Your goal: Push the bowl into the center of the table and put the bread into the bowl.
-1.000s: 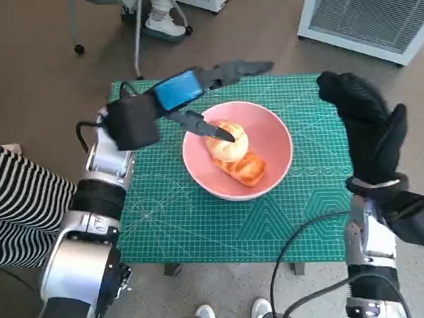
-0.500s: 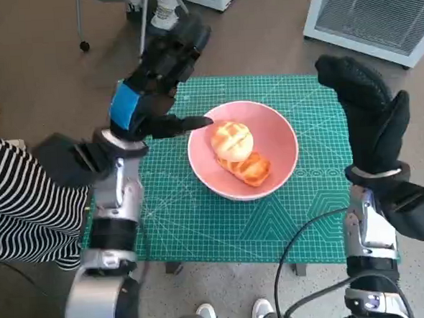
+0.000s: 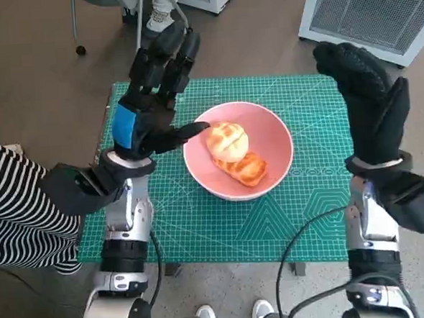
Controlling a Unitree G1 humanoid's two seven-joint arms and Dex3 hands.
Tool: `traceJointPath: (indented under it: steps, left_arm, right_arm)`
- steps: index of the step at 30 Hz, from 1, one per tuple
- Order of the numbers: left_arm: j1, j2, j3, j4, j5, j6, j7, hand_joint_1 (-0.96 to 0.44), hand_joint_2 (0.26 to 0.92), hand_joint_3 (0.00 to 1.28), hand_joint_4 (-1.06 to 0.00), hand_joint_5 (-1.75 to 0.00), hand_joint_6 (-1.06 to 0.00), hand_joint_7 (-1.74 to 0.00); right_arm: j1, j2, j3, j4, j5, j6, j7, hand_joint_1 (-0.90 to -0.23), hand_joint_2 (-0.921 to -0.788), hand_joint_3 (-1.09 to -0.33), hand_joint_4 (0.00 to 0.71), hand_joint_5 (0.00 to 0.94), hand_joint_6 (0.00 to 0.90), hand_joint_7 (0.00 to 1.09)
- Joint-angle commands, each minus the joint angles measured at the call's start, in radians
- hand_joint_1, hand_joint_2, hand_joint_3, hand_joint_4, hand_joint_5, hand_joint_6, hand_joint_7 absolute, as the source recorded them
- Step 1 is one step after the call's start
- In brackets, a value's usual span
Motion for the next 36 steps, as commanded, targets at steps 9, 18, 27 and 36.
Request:
traceJointPath:
  steps: [9,18,27,36]
  left_arm:
    - [0.021,-0.024,-0.004,-0.014,0.004,-0.010,0.016,-0.46,0.905,0.07,-0.19,-0.04,0.00,-0.57]
    - [0.018,-0.005,-0.019,-0.020,0.023,0.003,0.015,-0.43,0.904,0.06,-0.19,-0.04,0.00,-0.59]
    - [0.020,-0.003,-0.029,-0.038,0.026,0.015,0.030,-0.42,0.905,0.06,-0.18,-0.04,0.00,-0.60]
    - [0.020,-0.003,-0.033,-0.052,0.020,0.026,0.035,-0.41,0.905,0.07,-0.18,-0.04,0.00,-0.60]
  right_arm:
    - [-0.010,-0.022,0.020,-0.016,-0.030,0.047,-0.016,-0.763,-0.921,-0.728,0.211,0.007,0.066,0.58]
    - [-0.003,-0.037,0.016,-0.030,-0.035,0.073,-0.017,-0.763,-0.921,-0.727,0.213,0.007,0.063,0.57]
    - [0.012,-0.039,0.016,-0.064,-0.039,0.108,-0.031,-0.757,-0.921,-0.726,0.214,0.006,0.065,0.56]
    - [0.026,-0.037,0.019,-0.092,-0.043,0.134,-0.047,-0.764,-0.921,-0.718,0.214,0.005,0.068,0.56]
